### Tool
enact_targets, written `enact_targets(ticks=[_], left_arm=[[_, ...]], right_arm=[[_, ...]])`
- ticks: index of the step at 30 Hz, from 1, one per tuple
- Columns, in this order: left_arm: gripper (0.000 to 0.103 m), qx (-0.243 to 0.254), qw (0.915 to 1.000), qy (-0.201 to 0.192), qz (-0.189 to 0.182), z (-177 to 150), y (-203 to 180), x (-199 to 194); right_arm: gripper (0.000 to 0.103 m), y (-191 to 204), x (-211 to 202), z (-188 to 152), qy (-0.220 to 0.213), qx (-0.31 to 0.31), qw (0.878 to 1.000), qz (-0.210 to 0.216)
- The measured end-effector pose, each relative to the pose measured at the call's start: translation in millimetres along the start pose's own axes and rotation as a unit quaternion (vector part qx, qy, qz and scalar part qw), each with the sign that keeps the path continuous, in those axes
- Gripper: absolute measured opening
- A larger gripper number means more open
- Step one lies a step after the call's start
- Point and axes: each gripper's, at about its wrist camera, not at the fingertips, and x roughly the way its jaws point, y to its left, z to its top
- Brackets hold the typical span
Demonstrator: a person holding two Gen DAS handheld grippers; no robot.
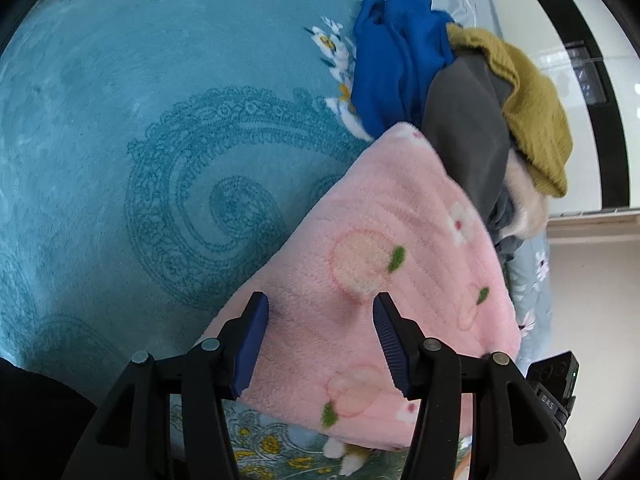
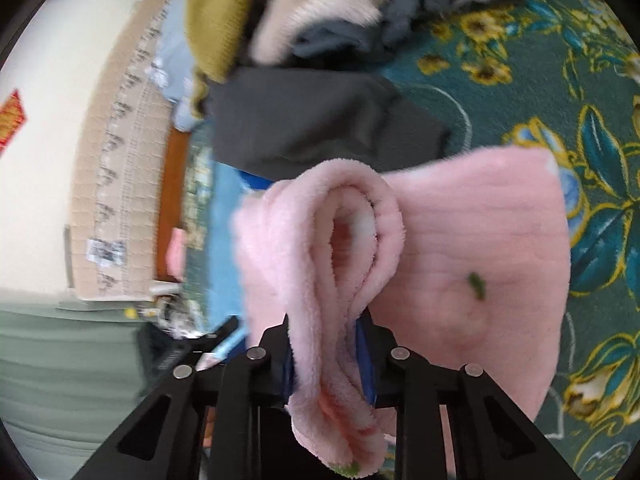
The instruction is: Fold clothes
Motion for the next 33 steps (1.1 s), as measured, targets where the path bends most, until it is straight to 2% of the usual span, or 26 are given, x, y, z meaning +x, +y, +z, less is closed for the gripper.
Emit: enact_targets(ticks=[2,4,7,9,13,16,19,22,24,28,33], left_arm=[[0.055,-0.001,0.9998,-0.013,-0.016,0.5,-0.9,-9.4],[0.055,0.012,0.9993,-0.024,-0.026,0.0,-8.0,-17.4],[0.055,0.063,0.9968,-0.024,-0.044,-4.2,-30.0,-26.0],[0.055,0.112,0.9923,-0.022,-0.049,-10.0,-52.7,-28.4],[0.055,0.187,0.9813,0.002,-0.044,-37.9,-101.1,-8.6],[0.055,0.206,0.9781,0.027,-0.014,-48.1,-95.8,6.7],[0.055,0.192,0.9794,0.057,0.023,-55.8,-80.2,28.0],[0.055,0.147,0.9869,0.065,0.010,-49.4,-64.0,28.9],[0.055,0.135,0.9891,0.059,0.006,-45.9,-57.9,26.4],[0.055,0.127,0.9899,0.064,0.004,-45.0,-52.5,26.8],[0.055,0.131,0.9897,0.057,0.000,-43.9,-53.2,16.0]], right_arm=[[0.027,6.2,-20.2,-2.1,-0.008,-0.008,1.000,0.013],[0.027,8.2,-39.0,-4.1,-0.016,-0.019,1.000,0.008],[0.027,4.3,-58.8,-8.4,-0.026,-0.028,0.999,-0.007],[0.027,-16.9,-65.4,-12.8,-0.028,-0.011,0.999,-0.031],[0.027,-60.5,-56.6,-22.3,-0.024,0.038,0.997,-0.066],[0.027,-79.2,-42.3,-25.6,-0.006,0.056,0.996,-0.075],[0.027,-74.9,-38.1,-22.9,-0.004,0.042,0.996,-0.081],[0.027,-70.7,-39.0,-15.3,-0.009,0.036,0.996,-0.085],[0.027,-69.6,-38.1,-13.4,-0.007,0.034,0.995,-0.091],[0.032,-65.2,-34.4,-13.6,0.009,0.017,0.993,-0.119],[0.034,-31.7,-54.4,-1.2,-0.028,-0.045,0.985,-0.162]])
